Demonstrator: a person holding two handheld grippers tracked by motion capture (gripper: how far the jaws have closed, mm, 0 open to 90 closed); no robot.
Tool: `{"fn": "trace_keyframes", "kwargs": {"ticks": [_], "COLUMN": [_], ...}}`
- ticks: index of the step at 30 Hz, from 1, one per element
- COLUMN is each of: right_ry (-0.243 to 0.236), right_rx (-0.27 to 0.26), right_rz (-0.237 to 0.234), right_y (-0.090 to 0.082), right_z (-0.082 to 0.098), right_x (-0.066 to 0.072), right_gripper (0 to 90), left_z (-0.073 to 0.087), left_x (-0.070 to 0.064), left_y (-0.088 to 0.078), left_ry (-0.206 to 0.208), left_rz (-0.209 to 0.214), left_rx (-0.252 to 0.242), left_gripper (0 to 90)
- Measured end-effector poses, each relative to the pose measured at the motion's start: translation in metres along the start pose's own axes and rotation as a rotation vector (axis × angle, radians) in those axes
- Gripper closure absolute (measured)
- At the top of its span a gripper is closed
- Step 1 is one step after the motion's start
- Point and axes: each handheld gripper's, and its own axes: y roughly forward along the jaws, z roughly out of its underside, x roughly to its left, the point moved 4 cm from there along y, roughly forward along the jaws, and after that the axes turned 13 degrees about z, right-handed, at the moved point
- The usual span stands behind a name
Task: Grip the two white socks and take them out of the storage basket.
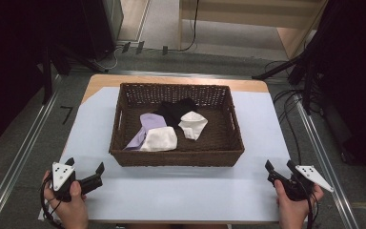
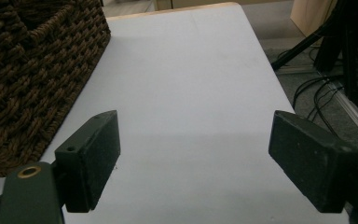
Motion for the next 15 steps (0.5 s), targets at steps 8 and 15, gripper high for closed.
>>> {"fn": "trace_keyframes", "kwargs": {"ticks": [8, 15], "right_ry": [-0.022, -0.037], "right_rx": [0.018, 0.016], "right_rz": [0.011, 0.025], "right_y": [-0.004, -0.010], "right_z": [-0.005, -0.023], "right_x": [0.004, 0.016], "right_gripper": [16.9, 16.9], "left_z": [0.000, -0.001], "left_x": [0.000, 0.002], "left_y": [0.006, 0.000], "left_ry": [-0.002, -0.024], "left_rz": [0.018, 0.024], "left_rx": [0.061, 0.000], "left_gripper": [0.0, 0.0]}}
